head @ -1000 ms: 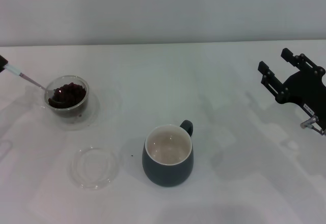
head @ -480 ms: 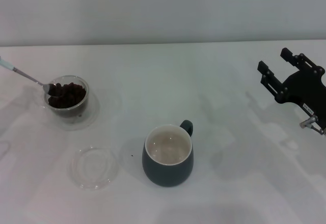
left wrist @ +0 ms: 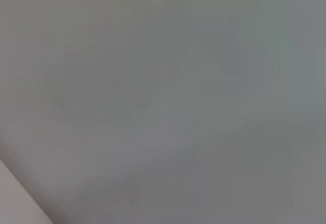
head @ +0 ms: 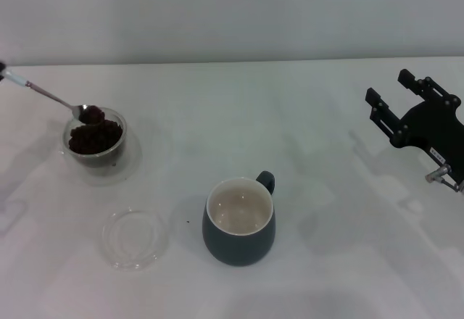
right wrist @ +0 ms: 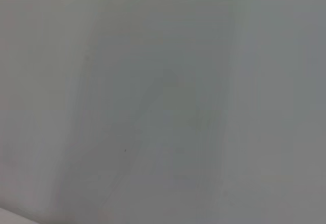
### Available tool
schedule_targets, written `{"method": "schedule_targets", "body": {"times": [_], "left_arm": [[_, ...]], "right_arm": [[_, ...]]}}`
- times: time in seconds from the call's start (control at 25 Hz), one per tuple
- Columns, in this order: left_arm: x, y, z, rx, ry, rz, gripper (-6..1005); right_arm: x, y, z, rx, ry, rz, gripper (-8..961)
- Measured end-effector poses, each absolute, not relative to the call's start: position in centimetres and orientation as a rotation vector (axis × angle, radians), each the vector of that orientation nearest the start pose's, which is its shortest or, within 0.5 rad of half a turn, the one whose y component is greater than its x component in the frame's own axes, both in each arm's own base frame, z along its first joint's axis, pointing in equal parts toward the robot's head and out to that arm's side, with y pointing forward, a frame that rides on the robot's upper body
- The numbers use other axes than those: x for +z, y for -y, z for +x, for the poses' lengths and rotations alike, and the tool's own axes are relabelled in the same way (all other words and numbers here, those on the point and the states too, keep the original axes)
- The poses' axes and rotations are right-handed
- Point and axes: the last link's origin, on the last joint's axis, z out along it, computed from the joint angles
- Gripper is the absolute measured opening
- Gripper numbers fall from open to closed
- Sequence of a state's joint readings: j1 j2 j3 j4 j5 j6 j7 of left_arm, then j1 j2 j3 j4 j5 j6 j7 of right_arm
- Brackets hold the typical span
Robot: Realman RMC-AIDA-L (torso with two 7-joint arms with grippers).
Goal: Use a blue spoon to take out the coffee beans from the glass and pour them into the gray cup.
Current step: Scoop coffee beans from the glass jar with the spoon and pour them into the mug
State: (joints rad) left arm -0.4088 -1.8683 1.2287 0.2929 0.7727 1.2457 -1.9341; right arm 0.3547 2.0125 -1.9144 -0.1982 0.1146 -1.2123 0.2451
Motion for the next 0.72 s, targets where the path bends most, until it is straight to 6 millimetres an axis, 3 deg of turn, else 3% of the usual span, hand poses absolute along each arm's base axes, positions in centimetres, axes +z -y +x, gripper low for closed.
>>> {"method": "schedule_targets", "body": {"times": [0.4, 0.72], "left_arm": [[6.1, -35.5, -30.8, 1.742, -2.050, 2.102, 128], [4.1, -36.3, -27.3, 1.561, -1.913, 2.148, 128]], "right_arm": [[-1.0, -31.3, 32.9, 0.682, -0.349, -1.878, 634], [-1.0, -31.3, 33.0, 0.674, -0.341, -1.879, 634]]}}
